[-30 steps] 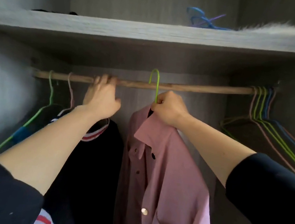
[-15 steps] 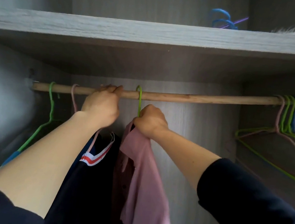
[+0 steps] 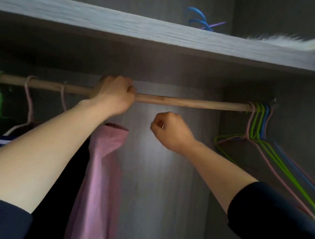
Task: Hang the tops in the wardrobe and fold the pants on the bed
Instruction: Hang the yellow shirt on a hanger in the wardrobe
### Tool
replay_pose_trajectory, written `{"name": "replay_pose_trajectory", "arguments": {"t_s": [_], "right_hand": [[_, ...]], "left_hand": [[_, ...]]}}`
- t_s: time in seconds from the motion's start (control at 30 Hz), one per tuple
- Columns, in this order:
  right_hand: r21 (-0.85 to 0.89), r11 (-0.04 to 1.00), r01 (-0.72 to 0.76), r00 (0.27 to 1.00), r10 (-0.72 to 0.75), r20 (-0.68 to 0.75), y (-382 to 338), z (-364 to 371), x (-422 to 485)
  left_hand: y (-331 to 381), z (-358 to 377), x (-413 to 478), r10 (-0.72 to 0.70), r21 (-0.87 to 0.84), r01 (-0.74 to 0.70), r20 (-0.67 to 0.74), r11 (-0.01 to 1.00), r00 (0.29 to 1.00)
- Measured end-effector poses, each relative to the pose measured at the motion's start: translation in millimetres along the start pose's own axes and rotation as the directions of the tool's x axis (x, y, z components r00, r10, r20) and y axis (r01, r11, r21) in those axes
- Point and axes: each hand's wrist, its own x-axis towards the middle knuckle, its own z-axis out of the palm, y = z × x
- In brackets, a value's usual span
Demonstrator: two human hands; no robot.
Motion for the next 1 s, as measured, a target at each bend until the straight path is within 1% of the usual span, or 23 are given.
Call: {"name": "replay_pose_trajectory", "arguments": {"t_s": [0.1, 0.2, 0.23, 0.33, 0.43, 0.5, 0.57, 0.6, 0.67, 0.7, 0.73, 0.77, 0.83, 0.87, 0.93, 1.0], "right_hand": [[-0.196, 0.980, -0.039, 0.998, 0.030, -0.050, 38.7, -23.2, -14.4], [-0.417, 0.907, -0.064, 0.995, 0.023, -0.101, 74.3, -46.3, -30.8], [-0.503, 0.862, -0.069, 0.994, 0.018, -0.106, 87.2, -54.7, -36.6], [-0.745, 0.665, -0.060, 0.997, 0.000, -0.081, 123.2, -78.2, -51.6], [-0.838, 0.535, -0.111, 0.994, 0.072, -0.085, 146.9, -91.2, -60.7], [-0.882, 0.457, -0.118, 0.991, 0.104, -0.078, 155.6, -94.3, -63.6], [-0.911, 0.403, -0.092, 0.992, 0.113, -0.050, 161.1, -95.1, -64.3], [-0.917, 0.393, -0.074, 0.993, 0.109, -0.033, 162.2, -94.9, -64.1], [-0.912, 0.406, -0.051, 0.995, 0.098, -0.012, 161.1, -95.2, -63.0], [-0.901, 0.430, -0.063, 0.994, 0.108, -0.018, 158.9, -95.4, -61.5], [-0.875, 0.475, -0.095, 0.991, 0.133, -0.035, 156.2, -95.9, -59.6], [-0.827, 0.541, -0.149, 0.983, 0.173, -0.064, 152.6, -96.6, -56.8], [-0.681, 0.672, -0.291, 0.953, 0.265, -0.146, 144.6, -97.6, -49.6], [-0.603, 0.718, -0.349, 0.936, 0.296, -0.190, 140.9, -97.7, -45.7], [-0.449, 0.783, -0.431, 0.901, 0.349, -0.258, 133.3, -96.2, -39.0], [-0.272, 0.831, -0.486, 0.866, 0.417, -0.276, 126.4, -92.5, -34.5]], "left_hand": [[47.9, 24.4, 7.2, 0.147, -0.045, -0.145, 0.028, 0.988, 0.989], [87.8, 51.7, 12.6, 0.232, -0.042, -0.230, 0.045, 0.972, 0.972], [100.6, 60.4, 13.3, 0.249, -0.042, -0.247, 0.055, 0.968, 0.967], [125.6, 86.4, 9.2, 0.272, -0.008, -0.272, 0.075, 0.962, 0.959], [126.0, 107.9, 1.6, 0.296, 0.049, -0.295, -0.019, 0.954, 0.955], [123.6, 116.9, -1.6, 0.310, 0.047, -0.307, -0.060, 0.950, 0.949], [123.4, 121.3, 0.8, 0.315, 0.042, -0.313, -0.076, 0.949, 0.946], [123.3, 122.8, 2.0, 0.318, 0.045, -0.316, -0.084, 0.948, 0.944], [122.2, 124.8, 3.6, 0.322, 0.053, -0.318, -0.097, 0.947, 0.942], [121.3, 125.7, 4.1, 0.326, 0.056, -0.321, -0.103, 0.945, 0.940], [120.5, 126.4, 4.4, 0.330, 0.058, -0.326, -0.108, 0.944, 0.938], [119.9, 126.9, 4.5, 0.333, 0.058, -0.329, -0.112, 0.943, 0.936], [119.0, 128.2, 5.3, 0.339, 0.060, -0.334, -0.114, 0.941, 0.934], [118.8, 129.1, 5.8, 0.342, 0.062, -0.337, -0.116, 0.940, 0.932], [117.9, 131.3, 6.2, 0.347, 0.065, -0.341, -0.120, 0.938, 0.930], [117.1, 132.9, 6.7, 0.352, 0.063, -0.347, -0.128, 0.936, 0.927]]}}
